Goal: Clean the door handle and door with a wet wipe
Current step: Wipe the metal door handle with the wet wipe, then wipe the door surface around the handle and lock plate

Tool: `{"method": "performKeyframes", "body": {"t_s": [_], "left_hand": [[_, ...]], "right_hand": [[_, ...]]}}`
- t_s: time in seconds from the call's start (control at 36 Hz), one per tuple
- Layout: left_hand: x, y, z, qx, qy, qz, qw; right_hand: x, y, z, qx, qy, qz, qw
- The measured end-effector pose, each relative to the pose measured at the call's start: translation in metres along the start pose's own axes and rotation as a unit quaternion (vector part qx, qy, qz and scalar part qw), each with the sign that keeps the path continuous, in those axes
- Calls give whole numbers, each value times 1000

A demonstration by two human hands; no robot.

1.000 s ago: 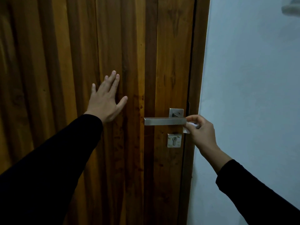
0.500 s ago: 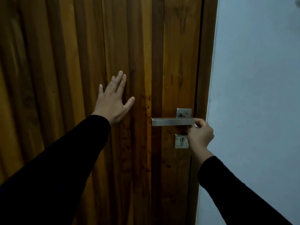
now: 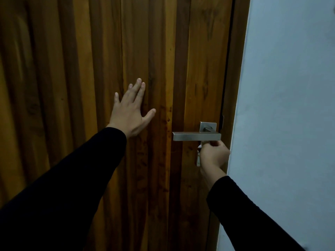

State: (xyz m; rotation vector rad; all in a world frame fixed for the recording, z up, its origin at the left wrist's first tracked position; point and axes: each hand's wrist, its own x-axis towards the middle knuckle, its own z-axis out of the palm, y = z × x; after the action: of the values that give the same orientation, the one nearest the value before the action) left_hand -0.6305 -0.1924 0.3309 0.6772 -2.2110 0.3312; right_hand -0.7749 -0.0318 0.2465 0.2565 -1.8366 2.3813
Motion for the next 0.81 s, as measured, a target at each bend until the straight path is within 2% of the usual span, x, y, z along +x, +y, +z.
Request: {"method": "performKeyframes", "body": {"t_s": [0.17,0.28,0.56,0.67,0.81], "left_hand": [[-1,-2,-5,-11,-10,9,1000],[1,-3,-7,-23,-29,7,999],[-6,-19,-16,-75,-77,41,993],[-21,-32,-5,-86,-63,56,993],[-38,-47,8,-49,-37,71,996]], "right_hand": [[-4,-5,0,-2,-16,8,1000],[-11,-10,0,-67,-96,33,993],[-46,-5,8,-37,-267,30,963],[-60,-7,0,-56,-311,-19,949],[-82,-11,-13,-138,-384,-137,903]]}}
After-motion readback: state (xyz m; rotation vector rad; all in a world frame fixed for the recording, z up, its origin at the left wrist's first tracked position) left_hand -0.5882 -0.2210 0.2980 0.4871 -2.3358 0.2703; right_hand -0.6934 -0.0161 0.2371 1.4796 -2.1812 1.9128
